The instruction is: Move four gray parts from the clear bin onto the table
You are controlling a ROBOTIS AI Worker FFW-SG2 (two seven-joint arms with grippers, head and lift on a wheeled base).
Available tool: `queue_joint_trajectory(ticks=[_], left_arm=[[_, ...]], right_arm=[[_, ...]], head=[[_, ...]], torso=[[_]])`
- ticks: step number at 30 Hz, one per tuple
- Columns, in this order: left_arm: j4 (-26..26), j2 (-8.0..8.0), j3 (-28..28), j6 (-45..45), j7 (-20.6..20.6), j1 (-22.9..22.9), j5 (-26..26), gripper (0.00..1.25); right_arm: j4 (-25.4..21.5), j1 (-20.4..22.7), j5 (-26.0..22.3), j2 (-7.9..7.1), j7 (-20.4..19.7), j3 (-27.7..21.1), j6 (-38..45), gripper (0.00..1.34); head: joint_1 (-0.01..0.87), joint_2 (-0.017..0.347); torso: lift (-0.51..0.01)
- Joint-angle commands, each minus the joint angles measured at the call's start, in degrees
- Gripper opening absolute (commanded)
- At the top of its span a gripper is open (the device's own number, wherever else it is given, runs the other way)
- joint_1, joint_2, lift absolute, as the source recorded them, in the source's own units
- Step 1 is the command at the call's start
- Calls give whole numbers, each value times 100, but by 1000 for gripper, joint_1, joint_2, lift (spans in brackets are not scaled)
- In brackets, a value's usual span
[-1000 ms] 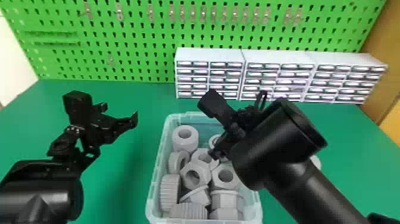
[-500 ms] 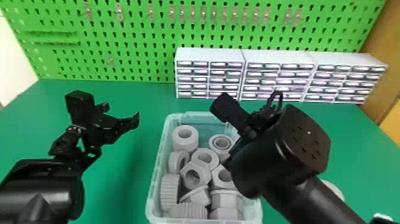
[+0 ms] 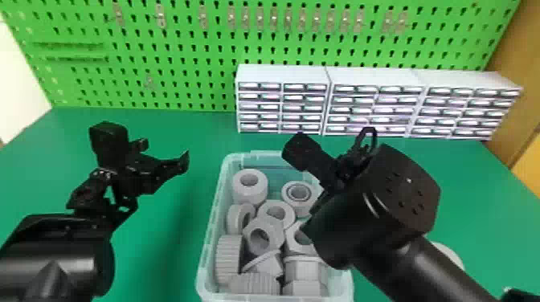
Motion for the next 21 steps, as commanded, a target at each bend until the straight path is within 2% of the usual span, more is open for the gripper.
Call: queue_joint_trajectory(ticks=[1,21], left_arm=[[-7,0,1,0,0,0,0,1057],[1,0,-8,0,0,-17,-9,1057]], right_arm=[[33,-43,-33,-21,-1,36,-38,712],[209,-104,-156,-4,-1,54,-249,715]], head=[[678,34],[678,34]], torso=[[-50],[-50]])
